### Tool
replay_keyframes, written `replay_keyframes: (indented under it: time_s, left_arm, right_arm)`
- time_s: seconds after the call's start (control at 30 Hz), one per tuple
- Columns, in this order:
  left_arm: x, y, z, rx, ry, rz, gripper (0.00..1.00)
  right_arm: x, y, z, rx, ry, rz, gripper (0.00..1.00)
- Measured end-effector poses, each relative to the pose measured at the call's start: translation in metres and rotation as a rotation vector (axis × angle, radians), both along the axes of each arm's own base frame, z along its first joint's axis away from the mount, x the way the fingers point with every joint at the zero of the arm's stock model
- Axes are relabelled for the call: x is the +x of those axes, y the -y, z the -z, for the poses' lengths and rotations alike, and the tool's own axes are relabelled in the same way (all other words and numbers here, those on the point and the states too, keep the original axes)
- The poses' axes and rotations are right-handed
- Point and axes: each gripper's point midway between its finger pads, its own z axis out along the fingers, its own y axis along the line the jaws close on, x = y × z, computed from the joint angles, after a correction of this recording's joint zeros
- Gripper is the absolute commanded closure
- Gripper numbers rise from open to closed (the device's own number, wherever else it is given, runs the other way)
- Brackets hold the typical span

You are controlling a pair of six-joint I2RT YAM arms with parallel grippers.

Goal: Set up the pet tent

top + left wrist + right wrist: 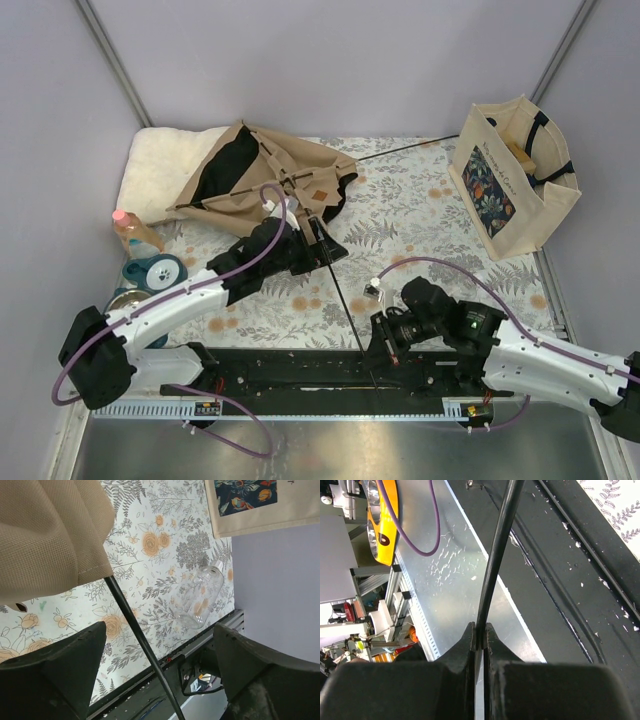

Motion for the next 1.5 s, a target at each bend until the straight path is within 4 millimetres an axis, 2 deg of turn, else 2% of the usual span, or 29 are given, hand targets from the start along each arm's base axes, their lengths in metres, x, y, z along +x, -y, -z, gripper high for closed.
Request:
replay_keyframes:
  time_s: [0.07,0.17,0.3,0.37,0.4,0.47,0.57,0.63,0.77,0.83,0.9,0.97,1.1,1.3,1.5]
  left_arm:
    - [-0.001,-0.003,-0.004,0.015,0.037,0.016,0.01]
    - [-0.004,-0.012,-0.019,0.011,0.108,0.022,0.01]
    - [-0.018,-0.04,-0.04,-0.017,0.221,-0.011,0.02]
    - [-0.024,-0.056,-0.046,-0.029,0.264,-0.04,0.05]
    - [-0.029,-0.07,-0.046,-0.03,0.291,-0.072,0.07]
    - [-0.031,-0.083,-0.042,-0.026,0.316,-0.108,0.1]
    - [-0.031,-0.096,-0.021,0.013,0.317,-0.147,0.14]
    - [-0.029,-0.097,-0.001,0.053,0.304,-0.156,0.16]
    - [-0.022,-0.089,0.045,0.144,0.268,-0.138,0.15]
    - [-0.018,-0.083,0.062,0.183,0.261,-0.123,0.13]
    - [-0.015,-0.077,0.071,0.21,0.28,-0.11,0.12]
    - [-0.01,-0.071,0.072,0.233,0.327,-0.108,0.12]
    - [0.002,-0.063,0.055,0.271,0.479,-0.143,0.13]
    - [0.025,-0.074,0.024,0.339,0.665,-0.268,0.19]
    - [0.04,-0.081,0.036,0.472,0.718,-0.305,0.22]
  right_arm:
    - [0.002,0.002,-0.001,-0.014,0.005,0.011,1.0]
    - [0.005,0.004,-0.007,-0.035,0.025,0.026,1.0]
    - [0.012,0.0,-0.021,-0.013,0.059,0.05,1.0]
    - [0.018,-0.003,-0.025,0.001,0.069,0.083,1.0]
    - [0.023,-0.005,-0.029,0.016,0.074,0.115,1.0]
    - [0.029,-0.009,-0.036,0.044,0.085,0.154,1.0]
    - [0.04,-0.016,-0.05,0.083,0.103,0.207,1.0]
    - [0.046,-0.021,-0.064,0.109,0.116,0.231,1.0]
    - [0.059,-0.037,-0.108,0.183,0.147,0.258,1.0]
    - [0.062,-0.043,-0.126,0.211,0.157,0.261,1.0]
    - [0.066,-0.048,-0.137,0.226,0.165,0.268,1.0]
    - [0.069,-0.051,-0.142,0.227,0.162,0.277,1.0]
    - [0.072,-0.056,-0.139,0.208,0.134,0.289,1.0]
    - [0.073,-0.06,-0.14,0.188,0.11,0.294,1.0]
    - [0.076,-0.067,-0.156,0.21,0.095,0.303,1.0]
